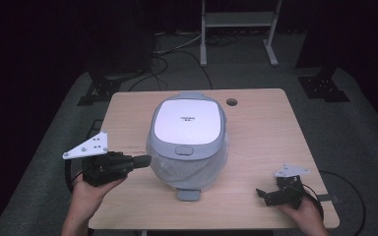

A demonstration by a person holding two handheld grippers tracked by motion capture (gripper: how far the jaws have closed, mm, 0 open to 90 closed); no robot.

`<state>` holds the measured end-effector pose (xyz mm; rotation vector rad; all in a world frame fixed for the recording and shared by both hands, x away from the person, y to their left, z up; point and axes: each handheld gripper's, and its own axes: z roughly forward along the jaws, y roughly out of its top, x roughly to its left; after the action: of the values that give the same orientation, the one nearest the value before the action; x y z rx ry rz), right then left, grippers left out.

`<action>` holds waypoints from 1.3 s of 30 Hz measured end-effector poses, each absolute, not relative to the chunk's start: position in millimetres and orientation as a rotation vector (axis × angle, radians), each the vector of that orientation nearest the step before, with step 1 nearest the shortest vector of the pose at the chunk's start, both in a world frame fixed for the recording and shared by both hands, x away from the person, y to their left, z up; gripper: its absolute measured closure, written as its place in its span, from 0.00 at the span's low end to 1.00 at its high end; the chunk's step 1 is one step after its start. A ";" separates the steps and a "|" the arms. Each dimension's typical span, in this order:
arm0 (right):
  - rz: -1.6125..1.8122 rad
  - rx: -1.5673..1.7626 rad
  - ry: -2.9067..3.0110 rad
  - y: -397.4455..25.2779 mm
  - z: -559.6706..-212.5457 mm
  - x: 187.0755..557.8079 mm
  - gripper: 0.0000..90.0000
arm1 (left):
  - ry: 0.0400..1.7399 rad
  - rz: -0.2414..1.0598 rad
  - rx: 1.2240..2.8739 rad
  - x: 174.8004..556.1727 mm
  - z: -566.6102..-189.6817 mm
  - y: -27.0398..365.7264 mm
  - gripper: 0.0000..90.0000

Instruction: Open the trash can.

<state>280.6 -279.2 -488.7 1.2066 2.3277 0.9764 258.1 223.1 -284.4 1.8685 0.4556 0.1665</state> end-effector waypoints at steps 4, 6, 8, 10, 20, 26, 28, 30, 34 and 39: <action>0.976 1.206 2.328 -279.2 -488.7 280.6 0.00 | 0.434 0.158 1.861 259.0 -278.5 218.5 1.00; 0.977 1.206 2.328 -279.2 -488.7 280.6 0.00 | 0.426 0.158 1.860 259.3 -276.5 216.6 1.00; 0.976 1.206 2.328 -279.1 -488.7 280.6 0.00 | 0.416 0.155 1.858 259.7 -274.0 213.7 1.00; 0.976 1.206 2.328 -279.2 -488.7 280.6 0.00 | 0.408 0.157 1.851 260.0 -272.0 210.3 1.00; 0.976 1.206 2.328 -279.2 -488.7 280.6 0.00 | 0.360 0.152 1.856 266.9 -265.3 190.0 1.00; 0.976 1.207 2.328 -279.2 -488.7 280.6 0.00 | 0.348 0.142 1.854 270.4 -263.7 179.3 1.00; 0.976 1.206 2.328 -279.2 -488.7 280.6 0.00 | 0.345 0.140 1.856 271.8 -263.6 176.2 1.00; 0.976 1.207 2.328 -279.2 -488.7 280.6 0.00 | 0.344 0.135 1.856 273.7 -263.9 171.7 1.00; 0.977 1.207 2.328 -279.1 -488.7 280.6 0.00 | 0.338 0.132 1.868 275.8 -264.4 164.8 1.00; 0.976 1.206 2.328 -279.2 -488.7 280.6 0.00 | 0.340 0.131 1.877 278.8 -266.6 157.2 1.00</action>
<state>280.6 -279.2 -488.7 1.2063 2.3281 0.9758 278.8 157.2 -266.6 1.8775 0.3401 0.1306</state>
